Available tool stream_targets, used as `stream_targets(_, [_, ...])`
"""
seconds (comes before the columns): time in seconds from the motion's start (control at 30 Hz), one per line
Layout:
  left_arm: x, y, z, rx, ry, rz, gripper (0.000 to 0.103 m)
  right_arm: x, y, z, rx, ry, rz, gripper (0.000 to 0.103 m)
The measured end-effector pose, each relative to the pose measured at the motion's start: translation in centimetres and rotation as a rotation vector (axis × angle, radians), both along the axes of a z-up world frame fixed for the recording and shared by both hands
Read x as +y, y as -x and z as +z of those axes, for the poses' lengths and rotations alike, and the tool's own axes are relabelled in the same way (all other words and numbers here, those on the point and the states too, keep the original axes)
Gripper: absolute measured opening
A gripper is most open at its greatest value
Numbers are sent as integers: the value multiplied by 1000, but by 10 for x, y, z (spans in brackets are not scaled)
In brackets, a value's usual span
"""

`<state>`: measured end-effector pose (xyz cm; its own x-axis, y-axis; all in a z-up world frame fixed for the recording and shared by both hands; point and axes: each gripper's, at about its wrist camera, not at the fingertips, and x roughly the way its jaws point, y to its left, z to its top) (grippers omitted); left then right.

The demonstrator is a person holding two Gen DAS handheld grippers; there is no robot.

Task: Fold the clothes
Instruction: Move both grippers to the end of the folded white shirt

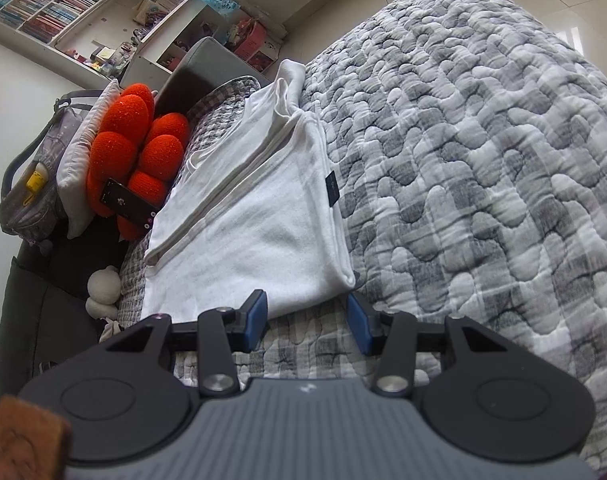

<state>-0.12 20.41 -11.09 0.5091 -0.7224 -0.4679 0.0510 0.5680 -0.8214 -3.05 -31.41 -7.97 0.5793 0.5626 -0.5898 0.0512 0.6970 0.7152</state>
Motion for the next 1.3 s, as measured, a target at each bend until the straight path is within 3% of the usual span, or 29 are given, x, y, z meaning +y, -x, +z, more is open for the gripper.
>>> stream_targets(0.23, [-2, -5, 8, 6, -44, -28, 61, 0, -12, -2, 5, -43, 20, 48])
stream_targets(0.6, [9, -18, -2, 164, 39, -39, 57, 5, -22, 2, 34, -29, 68, 48])
stream_targets(0.87, [-5, -19, 7, 152, -12, -21, 55, 13, -28, 4, 35, 1, 81, 48])
stream_targets(1.13, [12, -14, 6, 186, 7, -25, 55, 13, -30, 4, 35, 4, 88, 47])
stream_targets(1.3, [4, -8, 0, 214, 59, -58, 56, 12, -30, 4, 36, 3, 90, 45])
